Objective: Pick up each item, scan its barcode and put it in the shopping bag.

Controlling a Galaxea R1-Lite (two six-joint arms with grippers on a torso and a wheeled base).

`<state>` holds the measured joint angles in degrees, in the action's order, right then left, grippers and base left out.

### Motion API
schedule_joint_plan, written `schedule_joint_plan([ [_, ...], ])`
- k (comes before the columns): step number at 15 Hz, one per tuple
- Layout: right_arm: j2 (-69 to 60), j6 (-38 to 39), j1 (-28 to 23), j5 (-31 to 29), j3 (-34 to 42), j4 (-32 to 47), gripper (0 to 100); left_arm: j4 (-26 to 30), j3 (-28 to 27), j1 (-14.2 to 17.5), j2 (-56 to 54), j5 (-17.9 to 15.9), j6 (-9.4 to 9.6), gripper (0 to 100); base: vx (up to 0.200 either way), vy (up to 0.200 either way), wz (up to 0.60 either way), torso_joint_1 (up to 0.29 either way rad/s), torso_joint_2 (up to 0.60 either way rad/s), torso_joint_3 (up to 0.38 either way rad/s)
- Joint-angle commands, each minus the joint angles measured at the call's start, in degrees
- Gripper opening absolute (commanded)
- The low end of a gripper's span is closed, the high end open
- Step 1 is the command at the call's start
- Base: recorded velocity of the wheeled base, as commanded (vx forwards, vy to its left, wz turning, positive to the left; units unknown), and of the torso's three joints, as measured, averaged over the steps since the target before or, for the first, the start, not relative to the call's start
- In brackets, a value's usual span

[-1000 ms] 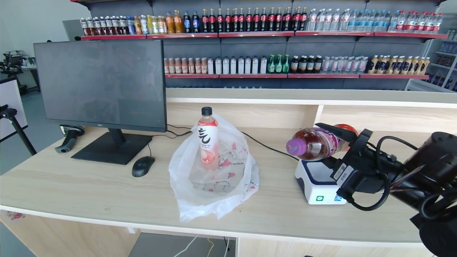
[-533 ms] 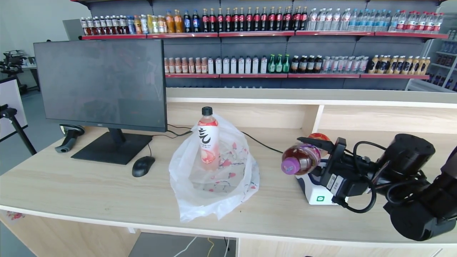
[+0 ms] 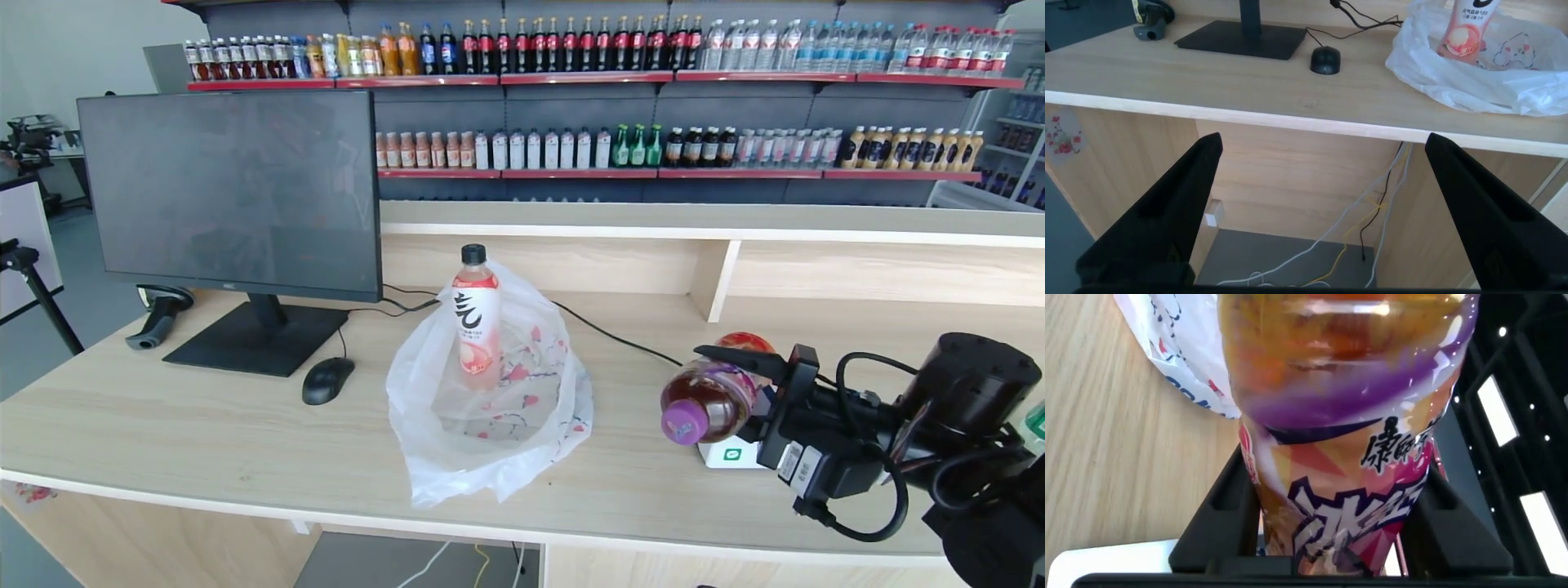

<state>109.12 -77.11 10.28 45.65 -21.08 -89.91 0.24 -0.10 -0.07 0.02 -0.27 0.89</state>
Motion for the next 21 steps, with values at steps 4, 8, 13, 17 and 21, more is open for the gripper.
schedule_joint_plan([
  [4,-0.84,-1.03,1.5,0.23,1.39,-0.09,0,0.02,0.01,0.07,-0.02,0.09,-0.01,100,0.0,0.0,0.0,0.0,0.0,0.0],
  [8,0.66,-2.44,1.5,0.23,1.74,-0.09,0,0.02,0.01,0.07,-0.02,0.0,-0.01,100,0.0,0.0,0.0,0.0,0.0,0.0],
  [13,1.27,-3.05,1.68,0.23,2.18,-0.09,0,0.02,0.01,0.07,-0.02,0.0,-0.01,100,0.0,0.0,0.0,0.0,0.0,0.0],
  [17,1.54,-3.31,2.64,0.23,2.01,-0.09,0,0.02,0.01,-0.01,-0.02,0.0,0.08,100,0.0,0.0,0.0,0.0,0.0,0.0],
  [21,1.8,-3.58,2.64,0.23,2.27,-0.09,0,0.02,0.01,0.07,-0.02,0.0,-0.01,100,0.0,0.0,0.0,0.0,0.0,0.0],
])
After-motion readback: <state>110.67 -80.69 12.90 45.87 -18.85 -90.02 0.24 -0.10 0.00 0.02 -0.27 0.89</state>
